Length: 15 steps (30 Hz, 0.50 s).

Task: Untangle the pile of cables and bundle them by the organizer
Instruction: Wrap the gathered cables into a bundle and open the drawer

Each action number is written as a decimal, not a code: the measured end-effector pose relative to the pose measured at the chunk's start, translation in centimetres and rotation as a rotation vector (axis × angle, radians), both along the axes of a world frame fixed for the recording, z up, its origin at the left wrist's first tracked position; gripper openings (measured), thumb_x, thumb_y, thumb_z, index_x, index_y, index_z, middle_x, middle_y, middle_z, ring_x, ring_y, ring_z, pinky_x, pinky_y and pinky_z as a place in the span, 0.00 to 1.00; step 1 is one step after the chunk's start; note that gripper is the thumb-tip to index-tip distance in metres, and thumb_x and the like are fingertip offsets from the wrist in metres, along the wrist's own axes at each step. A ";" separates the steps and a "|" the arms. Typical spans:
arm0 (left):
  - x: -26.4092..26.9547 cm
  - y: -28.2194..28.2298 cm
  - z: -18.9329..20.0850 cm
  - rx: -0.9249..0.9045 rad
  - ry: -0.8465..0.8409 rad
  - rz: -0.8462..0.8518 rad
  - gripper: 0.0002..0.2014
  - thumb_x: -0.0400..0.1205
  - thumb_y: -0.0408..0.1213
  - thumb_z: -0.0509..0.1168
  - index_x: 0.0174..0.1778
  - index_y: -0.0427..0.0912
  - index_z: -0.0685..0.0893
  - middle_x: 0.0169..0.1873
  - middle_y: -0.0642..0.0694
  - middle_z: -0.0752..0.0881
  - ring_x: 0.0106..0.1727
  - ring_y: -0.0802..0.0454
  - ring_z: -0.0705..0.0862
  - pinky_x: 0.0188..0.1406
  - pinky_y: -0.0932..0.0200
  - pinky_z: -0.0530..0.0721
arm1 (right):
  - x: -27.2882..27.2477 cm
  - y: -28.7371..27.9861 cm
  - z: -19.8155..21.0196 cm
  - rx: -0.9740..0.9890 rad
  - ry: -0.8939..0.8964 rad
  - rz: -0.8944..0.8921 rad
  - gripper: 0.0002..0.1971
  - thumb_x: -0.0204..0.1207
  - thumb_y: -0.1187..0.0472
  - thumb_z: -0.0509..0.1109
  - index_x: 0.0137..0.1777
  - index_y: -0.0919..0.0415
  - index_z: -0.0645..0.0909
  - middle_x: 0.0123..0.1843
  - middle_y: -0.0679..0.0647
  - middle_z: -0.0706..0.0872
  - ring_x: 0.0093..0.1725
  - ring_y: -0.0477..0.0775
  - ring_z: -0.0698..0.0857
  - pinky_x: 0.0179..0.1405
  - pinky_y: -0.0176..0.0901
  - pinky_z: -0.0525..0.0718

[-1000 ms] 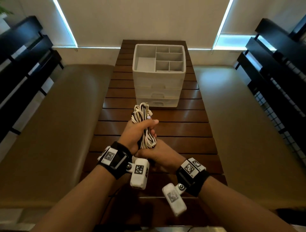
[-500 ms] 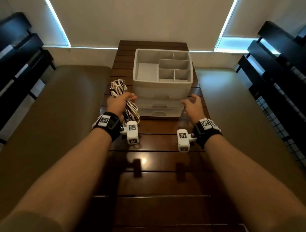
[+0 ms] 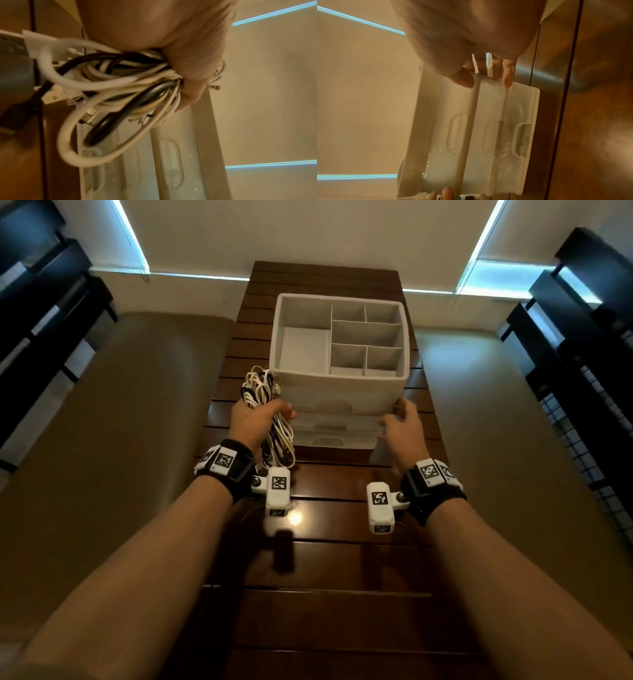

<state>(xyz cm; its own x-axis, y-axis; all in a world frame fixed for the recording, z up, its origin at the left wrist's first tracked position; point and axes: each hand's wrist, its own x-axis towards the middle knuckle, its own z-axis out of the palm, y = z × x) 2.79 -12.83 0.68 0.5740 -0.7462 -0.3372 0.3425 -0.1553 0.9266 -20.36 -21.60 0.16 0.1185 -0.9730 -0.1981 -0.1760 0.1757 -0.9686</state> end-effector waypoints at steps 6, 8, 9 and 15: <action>-1.3 2.9 -0.6 -0.015 0.018 0.055 0.07 0.78 0.23 0.75 0.49 0.34 0.87 0.33 0.42 0.92 0.43 0.42 0.95 0.43 0.44 0.92 | -1.1 2.7 -0.8 0.000 -0.002 -0.081 0.21 0.83 0.68 0.66 0.73 0.50 0.75 0.67 0.51 0.85 0.67 0.55 0.85 0.67 0.60 0.87; -1.6 3.6 -0.7 -0.019 0.021 0.066 0.07 0.77 0.23 0.76 0.48 0.34 0.87 0.35 0.38 0.92 0.41 0.42 0.94 0.43 0.44 0.92 | -1.7 3.4 -0.7 0.019 -0.025 -0.090 0.20 0.84 0.67 0.66 0.74 0.52 0.75 0.66 0.51 0.85 0.63 0.53 0.85 0.58 0.49 0.89; -1.7 3.8 -0.6 -0.021 0.023 0.076 0.07 0.77 0.23 0.76 0.48 0.33 0.87 0.37 0.36 0.92 0.40 0.43 0.94 0.43 0.44 0.92 | -1.9 3.8 -0.8 0.034 -0.045 -0.117 0.19 0.85 0.66 0.66 0.74 0.53 0.75 0.66 0.51 0.84 0.61 0.51 0.86 0.54 0.45 0.88; -2.0 4.2 -0.6 -0.079 0.061 0.156 0.09 0.77 0.23 0.75 0.51 0.34 0.87 0.36 0.39 0.91 0.40 0.45 0.95 0.36 0.51 0.90 | 0.4 8.3 -2.8 0.401 -0.167 -0.206 0.06 0.86 0.64 0.65 0.58 0.60 0.82 0.44 0.59 0.85 0.36 0.51 0.83 0.33 0.46 0.84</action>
<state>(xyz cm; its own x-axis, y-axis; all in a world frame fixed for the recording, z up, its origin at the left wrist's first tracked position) 0.80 -8.68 0.10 0.6651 -0.6755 -0.3184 0.4123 -0.0233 0.9108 -19.93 -13.29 -2.65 -0.0065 -0.8302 -0.5575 0.0538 0.5564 -0.8292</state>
